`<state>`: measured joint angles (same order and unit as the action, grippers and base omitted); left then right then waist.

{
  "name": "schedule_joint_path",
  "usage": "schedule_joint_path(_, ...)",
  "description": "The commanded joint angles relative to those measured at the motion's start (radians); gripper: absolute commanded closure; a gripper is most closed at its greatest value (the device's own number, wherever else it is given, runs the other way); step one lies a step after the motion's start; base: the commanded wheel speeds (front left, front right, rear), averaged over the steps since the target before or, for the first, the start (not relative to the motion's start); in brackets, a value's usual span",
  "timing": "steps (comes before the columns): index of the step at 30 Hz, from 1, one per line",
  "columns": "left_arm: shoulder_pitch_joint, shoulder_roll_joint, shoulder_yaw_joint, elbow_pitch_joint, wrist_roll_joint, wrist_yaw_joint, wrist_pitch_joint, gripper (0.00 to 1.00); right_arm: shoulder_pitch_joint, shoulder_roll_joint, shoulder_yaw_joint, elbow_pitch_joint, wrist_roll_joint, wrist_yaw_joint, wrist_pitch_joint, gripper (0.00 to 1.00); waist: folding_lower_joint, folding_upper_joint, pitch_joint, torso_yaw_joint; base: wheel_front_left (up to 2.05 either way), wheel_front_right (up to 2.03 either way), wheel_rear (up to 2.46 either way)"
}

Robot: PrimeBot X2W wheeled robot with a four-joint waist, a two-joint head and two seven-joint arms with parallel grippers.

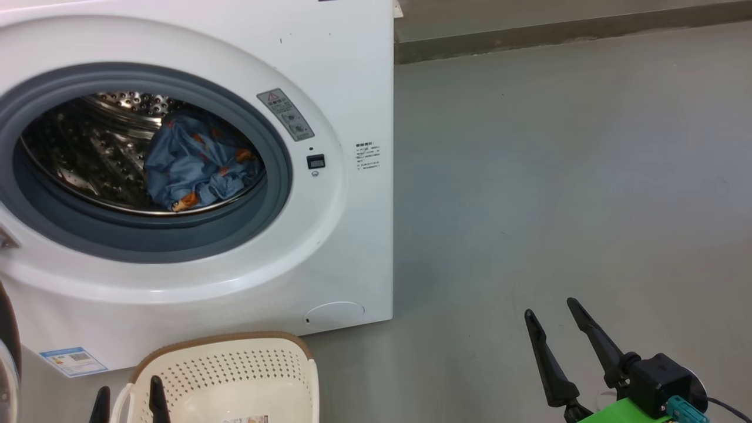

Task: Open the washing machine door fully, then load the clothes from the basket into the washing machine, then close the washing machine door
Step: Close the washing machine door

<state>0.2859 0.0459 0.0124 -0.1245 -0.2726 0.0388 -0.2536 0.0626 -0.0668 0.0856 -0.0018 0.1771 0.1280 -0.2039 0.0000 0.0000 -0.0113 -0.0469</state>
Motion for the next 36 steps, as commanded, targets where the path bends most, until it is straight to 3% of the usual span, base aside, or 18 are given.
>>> schedule_joint_path(1, -0.02, 0.004, 0.029, -0.031, 0.014, 0.001, -0.008, 0.0, -0.013, -0.003, 0.023, -0.029, -0.01, 0.003, -0.009, 0.0, 0.0, 0.0, -0.001, 0.001, 0.0, 0.0, 0.0)
schedule_joint_path(25, -0.036, 0.004, 0.034, -0.059, 0.047, 0.009, -0.008, 0.0, -0.016, 0.004, 0.018, -0.021, -0.01, 0.003, -0.014, 0.0, 0.0, 0.0, 0.0, 0.002, -0.02, 0.02, 0.0)
schedule_joint_path(36, -0.04, 0.004, 0.038, -0.057, 0.054, 0.014, -0.008, 0.0, -0.016, 0.007, 0.019, -0.014, -0.001, 0.003, -0.019, 0.0, 0.0, 0.0, 0.005, 0.004, -1.11, 1.11, 0.0)
